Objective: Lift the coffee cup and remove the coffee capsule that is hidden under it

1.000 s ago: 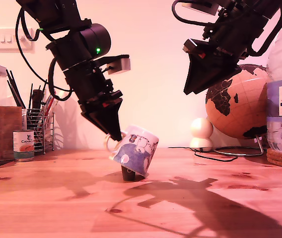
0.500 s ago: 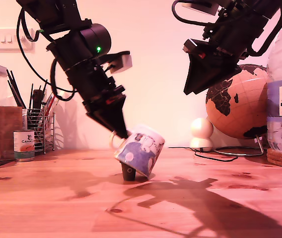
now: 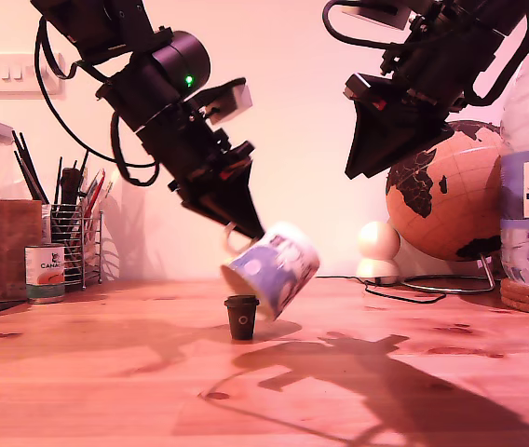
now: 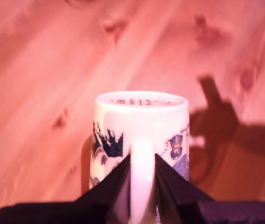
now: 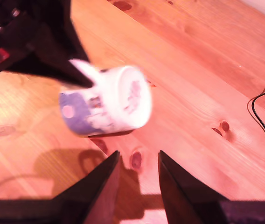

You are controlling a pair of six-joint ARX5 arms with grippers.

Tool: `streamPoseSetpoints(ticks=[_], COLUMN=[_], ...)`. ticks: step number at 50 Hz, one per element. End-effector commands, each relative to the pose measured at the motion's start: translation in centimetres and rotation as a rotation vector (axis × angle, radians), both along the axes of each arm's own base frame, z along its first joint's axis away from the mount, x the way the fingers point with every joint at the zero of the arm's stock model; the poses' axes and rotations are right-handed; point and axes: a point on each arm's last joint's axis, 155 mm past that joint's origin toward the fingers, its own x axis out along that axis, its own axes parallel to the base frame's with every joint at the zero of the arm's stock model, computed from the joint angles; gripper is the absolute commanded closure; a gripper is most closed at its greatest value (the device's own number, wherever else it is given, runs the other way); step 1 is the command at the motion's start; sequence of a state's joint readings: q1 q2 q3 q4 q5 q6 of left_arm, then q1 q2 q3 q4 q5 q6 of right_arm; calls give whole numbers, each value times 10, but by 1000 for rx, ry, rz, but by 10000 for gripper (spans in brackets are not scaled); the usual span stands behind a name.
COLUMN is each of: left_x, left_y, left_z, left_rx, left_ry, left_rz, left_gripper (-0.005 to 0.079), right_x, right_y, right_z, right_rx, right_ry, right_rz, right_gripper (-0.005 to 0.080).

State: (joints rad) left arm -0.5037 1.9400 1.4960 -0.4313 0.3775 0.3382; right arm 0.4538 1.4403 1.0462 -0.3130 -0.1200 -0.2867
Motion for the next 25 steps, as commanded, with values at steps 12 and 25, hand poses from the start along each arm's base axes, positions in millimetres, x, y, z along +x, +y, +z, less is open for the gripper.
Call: streamPoseSetpoints(ticks=[12,25], left_x=[14,41], left_y=[-23,-14], left_z=[20,39], left_rx=[-97,-162], left_ry=[-66,-137], left_rz=[22,87], left_gripper=[764,764], right_x=[-6,6], right_y=[12,36], right_z=[-15,-46], right_rx=[25,103], right_ry=[74,153], right_rz=[20,-22], right_gripper=[517,485])
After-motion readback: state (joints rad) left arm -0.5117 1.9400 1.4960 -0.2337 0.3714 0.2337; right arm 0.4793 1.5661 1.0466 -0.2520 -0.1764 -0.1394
